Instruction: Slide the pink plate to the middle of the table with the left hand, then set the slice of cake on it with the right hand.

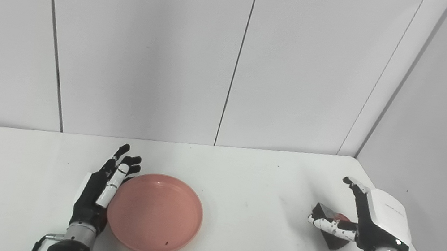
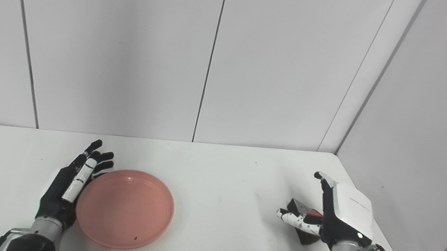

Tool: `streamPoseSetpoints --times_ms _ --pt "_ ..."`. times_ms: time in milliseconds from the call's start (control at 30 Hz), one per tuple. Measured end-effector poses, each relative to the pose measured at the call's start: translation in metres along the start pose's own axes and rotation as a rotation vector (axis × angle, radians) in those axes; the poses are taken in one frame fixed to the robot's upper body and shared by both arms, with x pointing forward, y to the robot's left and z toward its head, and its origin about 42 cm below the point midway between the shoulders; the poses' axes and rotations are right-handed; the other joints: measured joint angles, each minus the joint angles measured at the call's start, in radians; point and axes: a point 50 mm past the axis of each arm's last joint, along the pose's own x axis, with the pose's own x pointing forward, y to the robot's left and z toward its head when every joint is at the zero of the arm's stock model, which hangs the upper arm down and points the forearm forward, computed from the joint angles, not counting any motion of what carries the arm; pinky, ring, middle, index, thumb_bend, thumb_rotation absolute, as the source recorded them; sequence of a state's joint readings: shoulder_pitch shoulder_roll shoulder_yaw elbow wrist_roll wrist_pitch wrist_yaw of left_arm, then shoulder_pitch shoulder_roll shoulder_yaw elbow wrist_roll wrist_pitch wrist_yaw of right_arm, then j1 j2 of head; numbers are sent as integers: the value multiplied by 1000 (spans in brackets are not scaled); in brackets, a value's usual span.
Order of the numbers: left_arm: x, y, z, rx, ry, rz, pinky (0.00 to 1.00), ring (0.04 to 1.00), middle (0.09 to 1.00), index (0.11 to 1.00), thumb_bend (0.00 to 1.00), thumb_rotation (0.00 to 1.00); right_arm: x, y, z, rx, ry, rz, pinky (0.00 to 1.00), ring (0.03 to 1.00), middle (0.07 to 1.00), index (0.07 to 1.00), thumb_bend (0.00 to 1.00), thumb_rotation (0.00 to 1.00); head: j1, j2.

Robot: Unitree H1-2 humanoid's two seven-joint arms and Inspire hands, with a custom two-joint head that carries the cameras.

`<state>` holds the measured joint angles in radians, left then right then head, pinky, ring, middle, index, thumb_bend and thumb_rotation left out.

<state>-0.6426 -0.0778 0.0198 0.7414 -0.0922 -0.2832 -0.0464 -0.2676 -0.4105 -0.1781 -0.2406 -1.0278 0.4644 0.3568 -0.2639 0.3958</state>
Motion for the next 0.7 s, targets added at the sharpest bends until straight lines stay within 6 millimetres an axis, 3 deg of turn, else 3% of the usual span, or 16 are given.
streamPoseSetpoints --times_ms 100,300,600,700 --pt "0 0 0 1 1 -3 760 820 821 897 544 747 15 8 -10 -49 29 58 577 801 861 855 934 503 2 0" --pt "0 0 -1 2 4 -7 756 822 823 911 553 741 36 23 -23 -63 80 120 633 846 883 851 1000 333 3 2" --pt "0 -1 0 4 6 -11 763 829 824 927 546 742 42 27 -34 -65 92 137 668 860 900 858 1000 195 6 5" --pt "-1 -1 0 4 7 -13 763 830 827 930 546 743 44 25 -38 -72 95 138 664 855 898 854 1000 194 9 5"
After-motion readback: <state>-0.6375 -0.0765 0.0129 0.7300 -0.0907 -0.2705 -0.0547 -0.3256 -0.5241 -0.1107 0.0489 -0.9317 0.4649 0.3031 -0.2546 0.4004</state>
